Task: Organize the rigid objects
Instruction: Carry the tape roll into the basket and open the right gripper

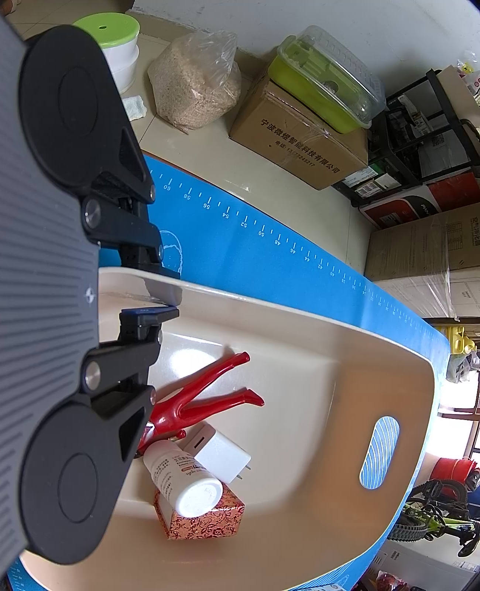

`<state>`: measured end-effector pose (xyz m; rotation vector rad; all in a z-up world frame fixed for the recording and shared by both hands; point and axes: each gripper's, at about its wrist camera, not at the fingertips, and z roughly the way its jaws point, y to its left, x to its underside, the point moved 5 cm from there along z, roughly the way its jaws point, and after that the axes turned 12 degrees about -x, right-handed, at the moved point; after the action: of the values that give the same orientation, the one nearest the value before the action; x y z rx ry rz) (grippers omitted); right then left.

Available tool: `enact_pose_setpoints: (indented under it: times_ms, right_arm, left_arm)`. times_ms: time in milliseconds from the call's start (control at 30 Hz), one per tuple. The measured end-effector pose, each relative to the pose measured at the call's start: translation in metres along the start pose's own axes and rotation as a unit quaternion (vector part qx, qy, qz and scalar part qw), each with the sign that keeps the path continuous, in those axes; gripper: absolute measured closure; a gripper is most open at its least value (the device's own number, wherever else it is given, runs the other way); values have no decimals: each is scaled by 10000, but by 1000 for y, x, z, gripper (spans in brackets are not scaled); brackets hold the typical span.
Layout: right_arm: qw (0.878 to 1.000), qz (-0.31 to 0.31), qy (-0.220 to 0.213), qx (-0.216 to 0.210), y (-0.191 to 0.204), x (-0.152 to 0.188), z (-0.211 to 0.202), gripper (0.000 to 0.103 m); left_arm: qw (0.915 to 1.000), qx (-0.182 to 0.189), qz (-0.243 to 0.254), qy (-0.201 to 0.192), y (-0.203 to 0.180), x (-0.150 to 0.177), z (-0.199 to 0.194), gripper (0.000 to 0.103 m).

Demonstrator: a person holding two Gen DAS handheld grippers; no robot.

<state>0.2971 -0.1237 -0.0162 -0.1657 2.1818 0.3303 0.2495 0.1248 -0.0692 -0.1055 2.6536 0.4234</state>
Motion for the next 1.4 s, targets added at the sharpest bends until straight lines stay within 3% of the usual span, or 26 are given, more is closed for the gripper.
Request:
enact_pose_setpoints:
  times_ms: [333,567,800,967,1133,1400]
  right_arm:
    - [9965,-163,-615,-542,49,-29,-33,85]
    - [9921,-387,-593,-1034,94,-34,-27,85]
    - [9888,-661,-454,-1263,131,-28,-15,85]
    - [9857,-986,-230,-1345,158,-17,-2,85]
    - [9823,-1310,256,-1314,178,3,17,85]
    - [9788,-1215,1103,-1225,175,28,43,82]
  left_arm:
    - [10000,-2,3,0,0,0,0,88]
    - [10000,-17,9,-1,1,0,-1,88]
    - [10000,-21,12,-2,1,-1,-1,88]
    - [10000,-22,19,-3,1,-1,-1,88]
    - [10000,-22,17,0,0,-1,-1,88]
    - [10000,-23,19,-1,0,-1,-1,88]
